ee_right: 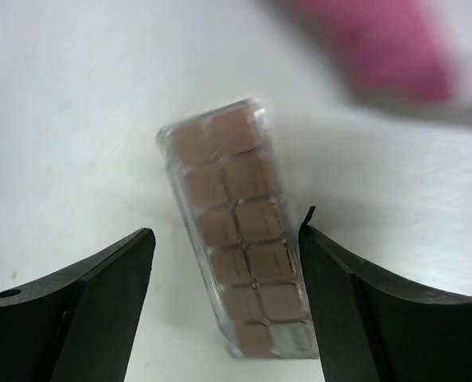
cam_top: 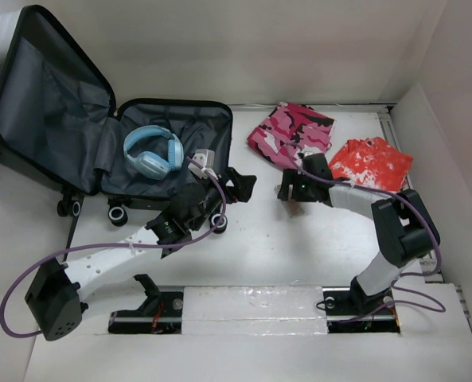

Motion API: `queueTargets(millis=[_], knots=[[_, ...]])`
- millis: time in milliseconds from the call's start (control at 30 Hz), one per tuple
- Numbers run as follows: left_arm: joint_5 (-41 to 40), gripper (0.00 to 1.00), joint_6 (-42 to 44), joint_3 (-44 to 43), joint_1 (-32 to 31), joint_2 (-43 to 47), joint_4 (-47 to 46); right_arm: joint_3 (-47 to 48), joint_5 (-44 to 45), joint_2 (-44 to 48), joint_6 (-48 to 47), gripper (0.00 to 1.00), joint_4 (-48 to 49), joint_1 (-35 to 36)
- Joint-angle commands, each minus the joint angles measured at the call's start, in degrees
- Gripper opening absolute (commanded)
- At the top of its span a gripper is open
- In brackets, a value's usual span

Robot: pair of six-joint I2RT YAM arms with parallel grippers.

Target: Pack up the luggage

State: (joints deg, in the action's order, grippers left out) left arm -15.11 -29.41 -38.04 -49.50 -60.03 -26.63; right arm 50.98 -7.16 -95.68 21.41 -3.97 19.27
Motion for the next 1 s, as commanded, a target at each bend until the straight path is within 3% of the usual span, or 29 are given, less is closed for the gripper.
queueTargets(millis=[0, 300, 467, 533, 567, 700, 967], knots=[[-0.5, 0.88, 0.7, 0.3, -0.3, 1.1, -1.7, -2.6, 0.8, 3.3, 2.1, 0.79, -0.3, 4.9], [-2.7, 0.88, 1.3, -0.8, 0.3, 3.2, 0.1, 0.7, 19.1, 0.5, 3.6, 0.79, -7.6, 13.7], [-6.8, 0.87, 1.3, -1.5, 0.9, 7.4, 3.0, 2.3, 30.4, -3.7, 9.7, 0.68, -10.6, 19.0], [-10.5, 0.87, 1.3, -2.0, 1.4, 10.4, 3.9, 2.3, 31.1, -4.6, 10.3, 0.65, -10.6, 19.7], [-11.7, 0.87, 1.3, -2.0, 1.4, 11.5, 4.7, 2.3, 31.1, -5.5, 10.3, 0.56, -9.8, 19.8], [-19.0, 0.87, -0.9, -2.0, 1.4, 16.0, 7.5, 2.8, 29.3, -6.5, 10.3, 0.41, -9.3, 19.8], [-25.2, 0.94, -4.6, -4.1, 1.4, 19.9, 13.2, 7.6, 20.5, 7.3, 5.9, 0.38, -7.3, 21.9]])
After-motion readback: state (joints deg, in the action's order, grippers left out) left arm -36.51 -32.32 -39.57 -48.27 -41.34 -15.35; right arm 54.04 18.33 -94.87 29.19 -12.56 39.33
